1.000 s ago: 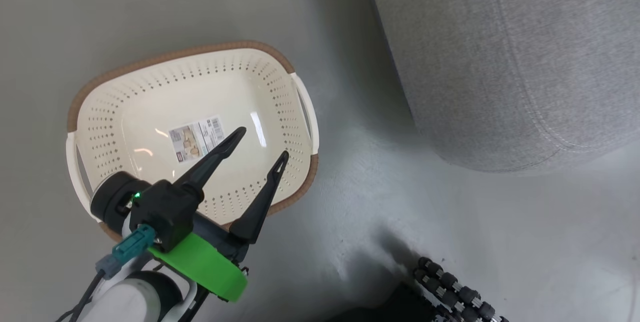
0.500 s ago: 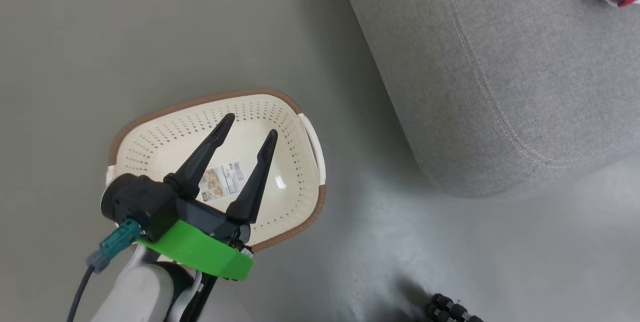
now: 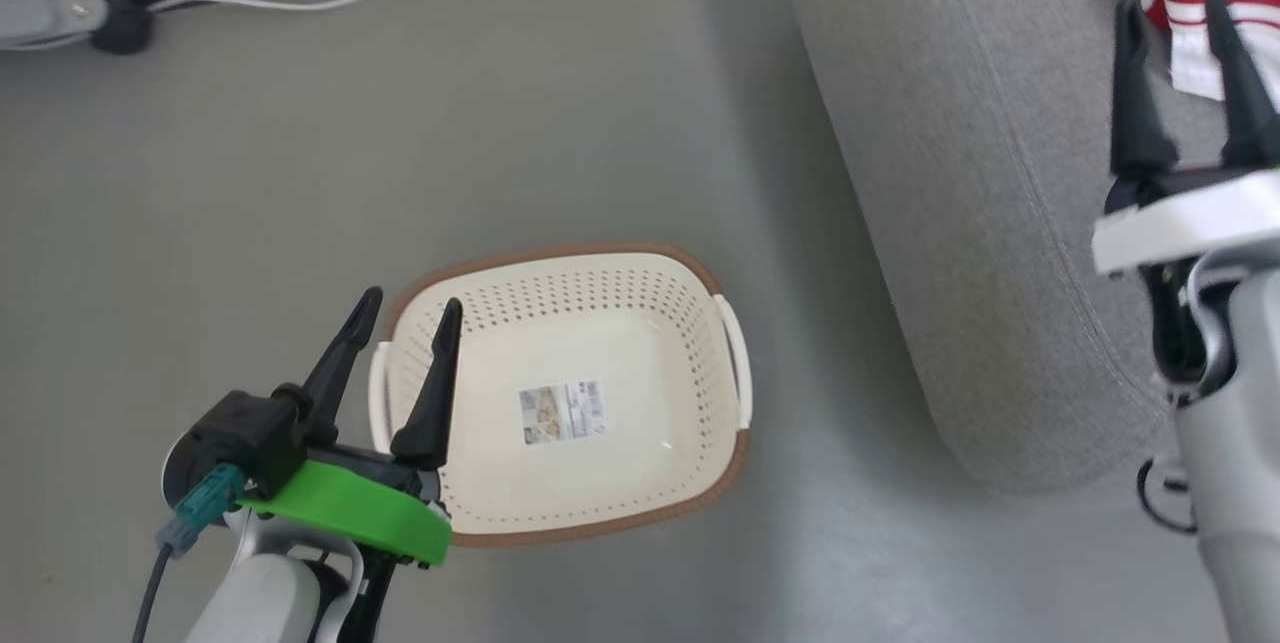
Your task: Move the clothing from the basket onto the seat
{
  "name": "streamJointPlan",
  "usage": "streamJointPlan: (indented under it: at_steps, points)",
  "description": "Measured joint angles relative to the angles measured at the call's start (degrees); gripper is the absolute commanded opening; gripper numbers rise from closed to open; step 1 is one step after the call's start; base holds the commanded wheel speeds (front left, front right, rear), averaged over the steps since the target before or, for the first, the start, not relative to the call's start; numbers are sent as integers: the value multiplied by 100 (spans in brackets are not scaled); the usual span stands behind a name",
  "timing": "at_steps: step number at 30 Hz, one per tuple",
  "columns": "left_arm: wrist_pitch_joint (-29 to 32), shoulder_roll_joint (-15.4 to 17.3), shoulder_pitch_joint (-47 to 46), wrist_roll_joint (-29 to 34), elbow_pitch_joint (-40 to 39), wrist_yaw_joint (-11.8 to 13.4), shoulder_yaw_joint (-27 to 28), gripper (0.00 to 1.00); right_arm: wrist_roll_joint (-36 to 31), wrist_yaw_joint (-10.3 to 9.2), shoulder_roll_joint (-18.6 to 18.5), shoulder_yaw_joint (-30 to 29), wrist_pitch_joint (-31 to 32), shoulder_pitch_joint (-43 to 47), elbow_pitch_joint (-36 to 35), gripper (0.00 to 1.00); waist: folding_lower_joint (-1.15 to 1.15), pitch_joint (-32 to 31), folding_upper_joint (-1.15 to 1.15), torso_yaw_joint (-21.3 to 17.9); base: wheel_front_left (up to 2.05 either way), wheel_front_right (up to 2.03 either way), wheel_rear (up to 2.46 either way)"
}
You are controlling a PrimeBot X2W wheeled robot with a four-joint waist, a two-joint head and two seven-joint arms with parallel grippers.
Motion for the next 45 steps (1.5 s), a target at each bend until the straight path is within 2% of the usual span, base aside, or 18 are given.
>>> streamJointPlan:
  at_steps: [11, 19, 28, 29, 34, 38, 45]
  points:
    - [-101, 178, 512, -171, 775, 179, 420, 100, -157, -2, 759, 428, 1, 1290, 170, 100, 0, -952, 0, 601, 0, 0, 0]
    - [-151, 179, 933, -234, 1035, 271, 576, 100, -369, -10, 810, 579, 2, 2062, 304, 100, 0, -1688, 0, 740, 0, 0, 0]
    - [-152, 170, 1155, -263, 1004, 311, 604, 100, -453, -100, 776, 581, 2, 2393, 120, 100, 0, -2258, 0, 705, 0, 0, 0]
    - [-152, 152, 1174, -301, 995, 320, 617, 0, -459, -113, 780, 581, 2, 2405, 108, 0, 0, -2290, 0, 695, 0, 0, 0]
    - [-141, -40, 1265, -294, 1262, 320, 512, 0, -450, -112, 858, 597, 5, 2633, 391, 0, 0, -2295, 0, 694, 0, 0, 0]
    - [-91, -64, 1286, -391, 1272, 316, 548, 0, -305, -112, 869, 505, 78, 2655, 431, 0, 0, -2288, 0, 697, 0, 0, 0]
    - [36, -119, 1285, -939, 1272, 261, 678, 0, 175, -107, 882, 238, 318, 2531, 555, 0, 0, -2265, 0, 705, 0, 0, 0]
